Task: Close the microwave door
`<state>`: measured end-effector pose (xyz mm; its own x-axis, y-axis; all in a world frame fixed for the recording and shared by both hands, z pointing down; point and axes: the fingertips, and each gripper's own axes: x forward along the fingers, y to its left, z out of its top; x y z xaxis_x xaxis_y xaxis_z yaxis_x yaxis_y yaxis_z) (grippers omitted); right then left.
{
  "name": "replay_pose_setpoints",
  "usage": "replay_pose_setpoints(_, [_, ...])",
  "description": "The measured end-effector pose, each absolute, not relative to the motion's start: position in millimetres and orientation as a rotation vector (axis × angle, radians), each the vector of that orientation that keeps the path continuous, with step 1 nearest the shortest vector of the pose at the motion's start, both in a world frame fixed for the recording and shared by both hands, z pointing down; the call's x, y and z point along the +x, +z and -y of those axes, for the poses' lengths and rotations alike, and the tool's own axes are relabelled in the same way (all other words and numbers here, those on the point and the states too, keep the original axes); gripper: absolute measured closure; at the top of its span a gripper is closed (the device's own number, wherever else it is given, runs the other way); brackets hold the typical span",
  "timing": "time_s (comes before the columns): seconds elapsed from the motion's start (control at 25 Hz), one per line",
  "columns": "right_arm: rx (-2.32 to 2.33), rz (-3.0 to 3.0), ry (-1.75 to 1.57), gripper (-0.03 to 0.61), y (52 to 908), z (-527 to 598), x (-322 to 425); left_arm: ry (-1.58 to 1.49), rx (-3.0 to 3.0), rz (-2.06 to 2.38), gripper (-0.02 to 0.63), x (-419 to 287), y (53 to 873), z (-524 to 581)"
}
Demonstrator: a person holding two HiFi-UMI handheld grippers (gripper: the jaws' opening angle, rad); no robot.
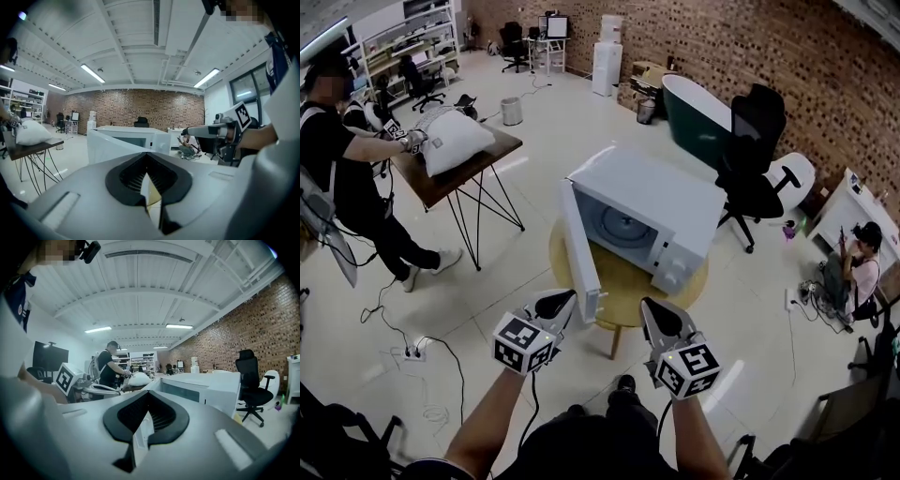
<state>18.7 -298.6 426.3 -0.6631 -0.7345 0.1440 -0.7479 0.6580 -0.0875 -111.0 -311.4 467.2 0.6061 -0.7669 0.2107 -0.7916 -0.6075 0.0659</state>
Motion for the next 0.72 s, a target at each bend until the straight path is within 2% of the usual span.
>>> replay_pose_setpoints(0.72, [1.201,2.739,0.218,0.577,428.6,346.9,45.0,0.249,2.661,1.216,0.611,-67.6,485.2,354.3])
